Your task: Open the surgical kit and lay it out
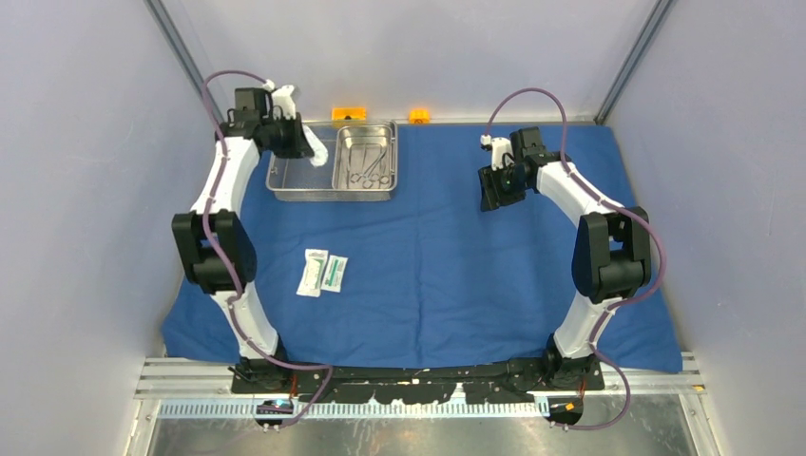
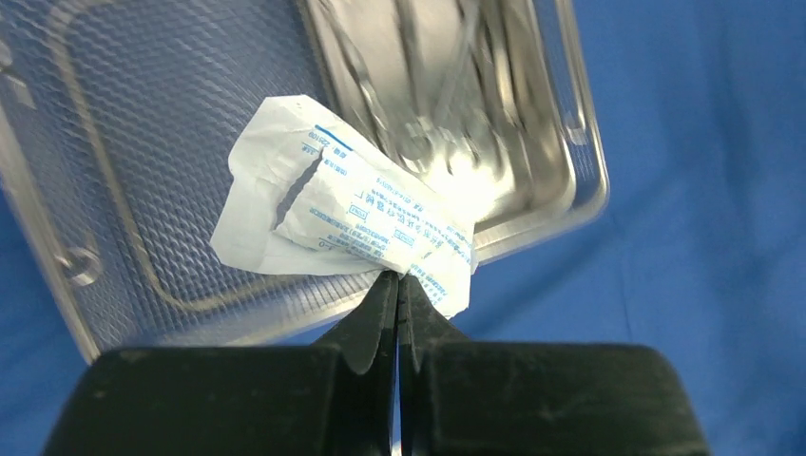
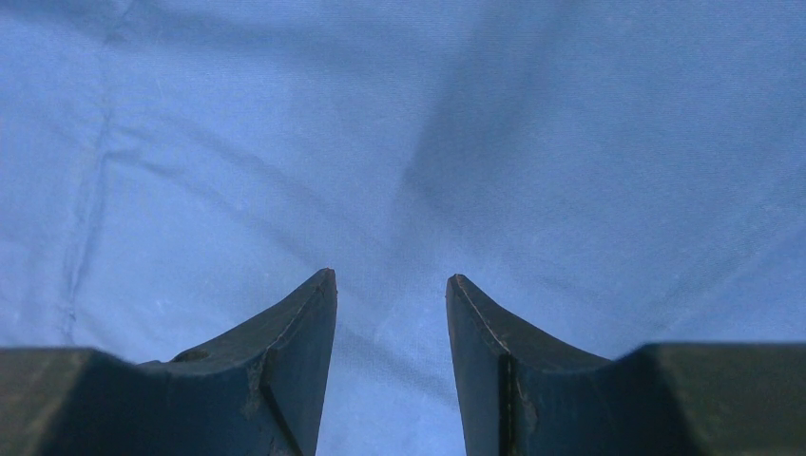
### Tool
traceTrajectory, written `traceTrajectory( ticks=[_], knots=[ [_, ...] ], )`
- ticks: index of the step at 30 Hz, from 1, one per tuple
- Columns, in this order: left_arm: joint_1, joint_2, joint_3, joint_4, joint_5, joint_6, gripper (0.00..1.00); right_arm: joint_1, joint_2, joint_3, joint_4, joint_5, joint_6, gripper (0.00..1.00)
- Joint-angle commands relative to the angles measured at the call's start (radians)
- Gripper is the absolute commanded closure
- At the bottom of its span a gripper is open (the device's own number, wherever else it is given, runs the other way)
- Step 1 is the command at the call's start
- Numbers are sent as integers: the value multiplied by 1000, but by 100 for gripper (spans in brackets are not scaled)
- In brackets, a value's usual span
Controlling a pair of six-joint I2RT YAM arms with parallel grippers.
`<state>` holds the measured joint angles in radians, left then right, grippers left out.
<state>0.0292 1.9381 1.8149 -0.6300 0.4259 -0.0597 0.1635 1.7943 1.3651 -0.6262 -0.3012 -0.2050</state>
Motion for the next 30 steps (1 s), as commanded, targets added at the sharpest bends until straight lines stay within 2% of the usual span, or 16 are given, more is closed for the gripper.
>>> traceTrajectory(
  ticks=[1,6,12,20,30],
  knots=[
    [-34,-133,-171,-207,193,213,100,1,-1,41,2,-5,-8,49],
    [-138,-258,-411,-292,201,301,100,1,-1,40,0,1,-9,49],
    [-267,-300,-568,-308,129,326,100,1,6,41,0,8,-10,49],
    [-321,-151,-627,-353,94,296,100,0,9,36,-3,24,-16,49],
    [-372,-113,-616,-360,41,291,100,2,24,38,-3,22,-15,49]
  ],
)
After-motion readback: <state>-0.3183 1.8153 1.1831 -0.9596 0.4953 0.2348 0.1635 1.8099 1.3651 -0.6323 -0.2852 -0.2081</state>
